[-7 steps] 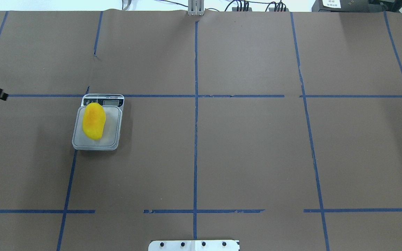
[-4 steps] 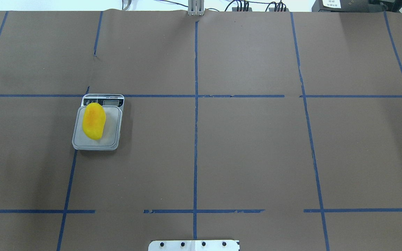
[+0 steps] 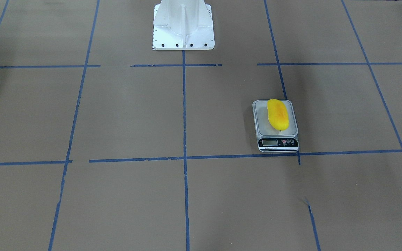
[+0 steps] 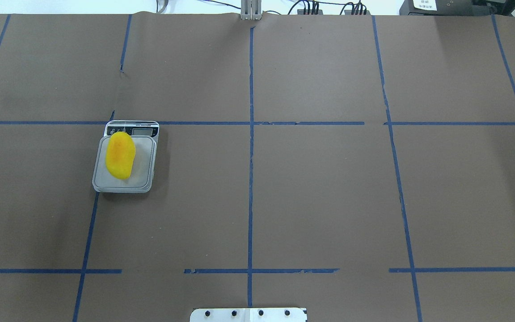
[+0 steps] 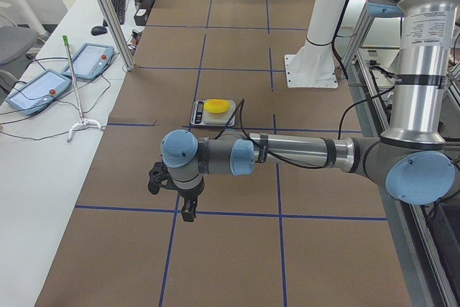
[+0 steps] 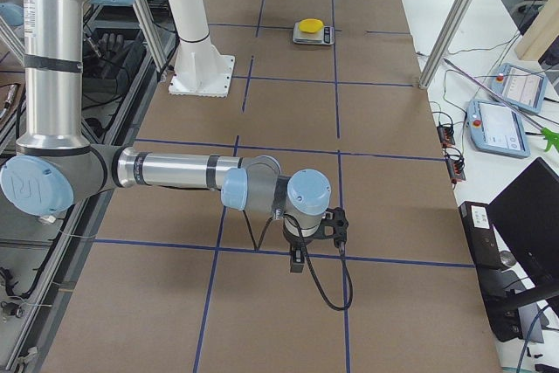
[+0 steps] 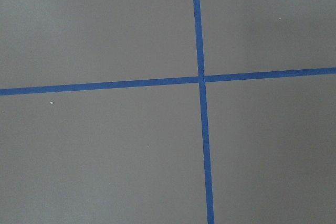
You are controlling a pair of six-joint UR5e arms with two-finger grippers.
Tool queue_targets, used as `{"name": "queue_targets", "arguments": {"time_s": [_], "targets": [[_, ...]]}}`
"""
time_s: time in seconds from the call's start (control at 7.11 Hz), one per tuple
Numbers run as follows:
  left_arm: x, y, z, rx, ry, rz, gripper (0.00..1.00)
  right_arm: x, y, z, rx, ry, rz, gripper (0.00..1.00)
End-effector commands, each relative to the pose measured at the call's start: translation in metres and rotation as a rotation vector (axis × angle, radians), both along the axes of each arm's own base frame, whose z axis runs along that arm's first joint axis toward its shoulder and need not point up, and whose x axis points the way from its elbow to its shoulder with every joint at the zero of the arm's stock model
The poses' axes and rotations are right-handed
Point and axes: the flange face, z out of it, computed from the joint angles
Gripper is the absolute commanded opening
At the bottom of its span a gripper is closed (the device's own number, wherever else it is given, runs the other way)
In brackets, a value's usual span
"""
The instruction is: Weigh mango
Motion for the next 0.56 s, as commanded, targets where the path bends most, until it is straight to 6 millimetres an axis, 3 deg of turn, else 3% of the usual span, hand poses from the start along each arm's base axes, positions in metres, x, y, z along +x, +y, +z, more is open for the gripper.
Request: {"name": "queue_targets", "arguments": {"time_s": [0.0, 0.42], "targets": [[-0.0009, -0.0015, -0.0032, -0.017, 0.002, -0.001, 1.0, 0.0, 0.0004, 0.0003, -0.001, 0.0, 0.0, 1.0], [-0.0005, 0.0065, -0.0064, -0.035, -0.006, 0.003, 1.0, 0.0, 0.0004, 0.0003, -0.001, 0.0, 0.0, 1.0]]}}
